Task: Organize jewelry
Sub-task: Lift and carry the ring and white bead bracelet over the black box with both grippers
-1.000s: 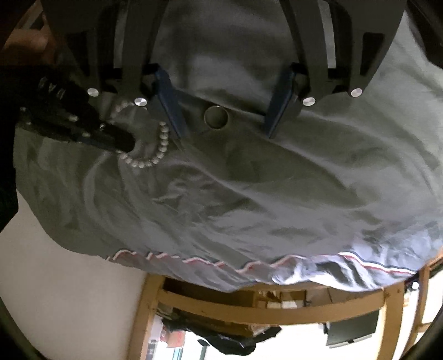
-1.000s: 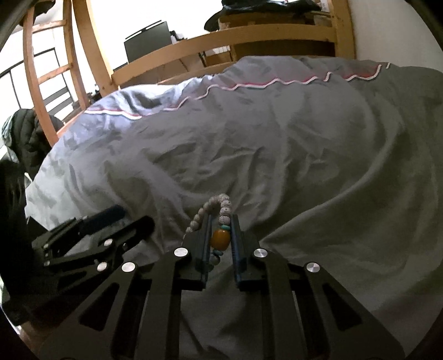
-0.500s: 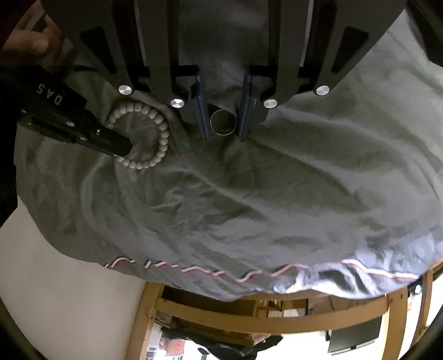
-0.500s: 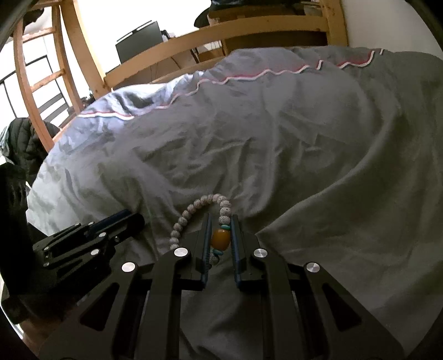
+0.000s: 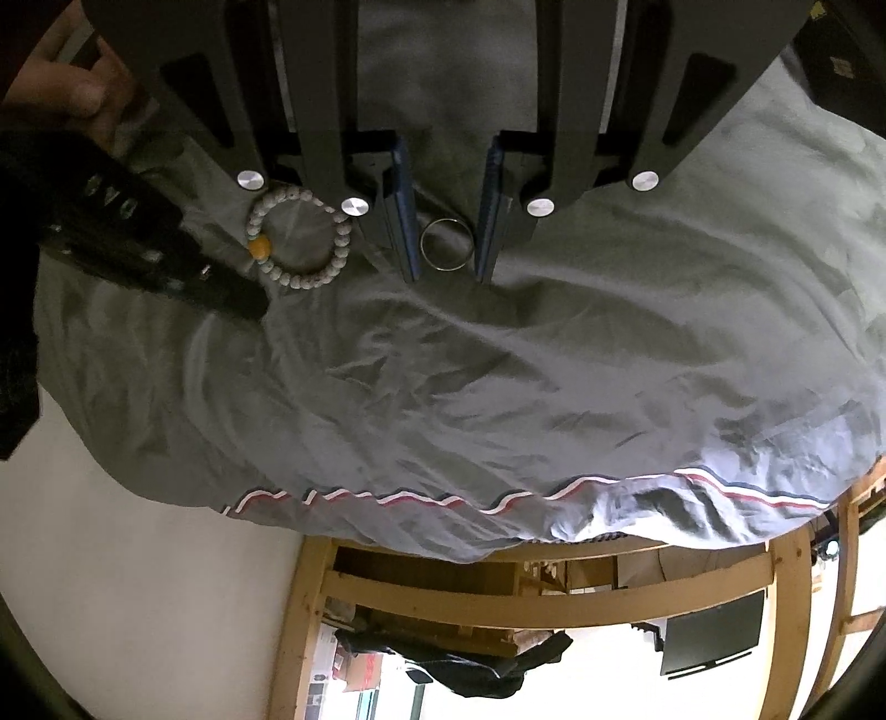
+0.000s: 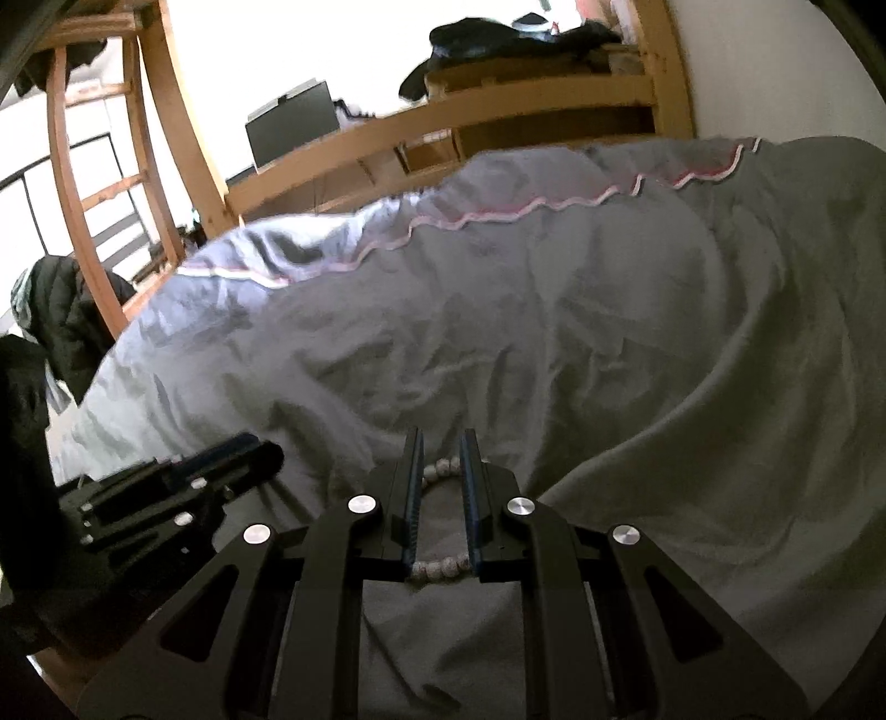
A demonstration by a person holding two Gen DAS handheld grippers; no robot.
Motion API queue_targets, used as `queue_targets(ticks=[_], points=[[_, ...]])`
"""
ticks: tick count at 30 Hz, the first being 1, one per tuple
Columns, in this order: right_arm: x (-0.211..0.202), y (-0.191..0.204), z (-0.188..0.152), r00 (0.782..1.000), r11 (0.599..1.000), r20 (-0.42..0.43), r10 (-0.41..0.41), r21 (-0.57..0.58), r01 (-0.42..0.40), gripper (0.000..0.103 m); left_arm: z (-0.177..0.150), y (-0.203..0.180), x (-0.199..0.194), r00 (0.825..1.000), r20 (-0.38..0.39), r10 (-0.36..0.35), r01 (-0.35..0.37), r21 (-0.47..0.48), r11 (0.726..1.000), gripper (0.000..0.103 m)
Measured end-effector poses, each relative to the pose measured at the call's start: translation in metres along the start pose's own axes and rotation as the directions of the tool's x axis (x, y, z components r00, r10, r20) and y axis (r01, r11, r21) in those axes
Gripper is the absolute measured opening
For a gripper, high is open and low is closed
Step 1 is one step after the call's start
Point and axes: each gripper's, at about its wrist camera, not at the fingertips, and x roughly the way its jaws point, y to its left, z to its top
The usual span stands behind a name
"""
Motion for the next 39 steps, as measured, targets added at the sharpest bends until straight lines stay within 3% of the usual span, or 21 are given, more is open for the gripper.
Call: queue_targets(ticks=[1, 3, 4, 5, 7, 11, 13, 20, 26, 39], points=[[0.004, 0.000, -0.002, 1.000, 1.000, -0.017, -0.020, -0.005, 0.020, 0.018, 0.000, 0.001, 0.001, 1.000, -0.002, 0.001, -0.001, -0.002, 1.000, 0.020], [0.014, 0.002, -0.009, 0.996, 0.997, -0.056, -0.068, -0.026, 0.066, 0.040, -0.001, 0.001, 0.001, 1.000, -0.004, 0.002, -0.002, -0.002, 1.000, 0.020], [0.017, 0.001, -0.012, 0.995, 0.997, -0.064, -0.080, -0.028, 0.079, 0.059, 0.000, 0.000, 0.001, 1.000, -0.004, 0.003, -0.003, -0.001, 1.000, 0.020], [0.023, -0.001, -0.014, 0.990, 0.993, -0.084, -0.112, -0.028, 0.110, 0.066, 0.000, 0.000, 0.001, 1.000, -0.003, 0.002, -0.002, -0.001, 1.000, 0.020], [0.031, -0.008, -0.019, 0.986, 0.993, -0.113, -0.119, -0.011, 0.119, 0.060, 0.000, 0.001, 0.000, 1.000, -0.002, 0.000, 0.000, -0.003, 1.000, 0.020], [0.027, -0.023, -0.019, 0.986, 0.989, -0.098, -0.134, 0.043, 0.138, 0.022, 0.000, 0.000, -0.001, 1.000, 0.000, 0.002, -0.002, -0.002, 1.000, 0.020], [0.025, -0.030, -0.018, 0.988, 0.988, -0.085, -0.131, 0.072, 0.137, 0.013, 0.001, 0.000, -0.004, 1.000, 0.004, 0.003, -0.002, -0.004, 1.000, 0.020], [-0.005, -0.032, -0.002, 0.982, 0.982, 0.048, -0.184, 0.061, 0.181, 0.013, 0.006, -0.002, -0.014, 1.000, 0.021, 0.006, -0.006, -0.009, 1.000, 0.020], [-0.034, -0.026, 0.015, 0.987, 0.993, 0.134, -0.091, 0.081, 0.080, 0.013, 0.012, -0.007, -0.027, 0.999, 0.041, 0.002, -0.002, -0.005, 1.000, 0.020], [-0.078, 0.020, 0.002, 0.993, 1.000, 0.119, -0.012, 0.015, 0.010, 0.013, 0.004, -0.009, -0.099, 0.997, 0.066, 0.045, -0.041, -0.056, 0.998, 0.020]])
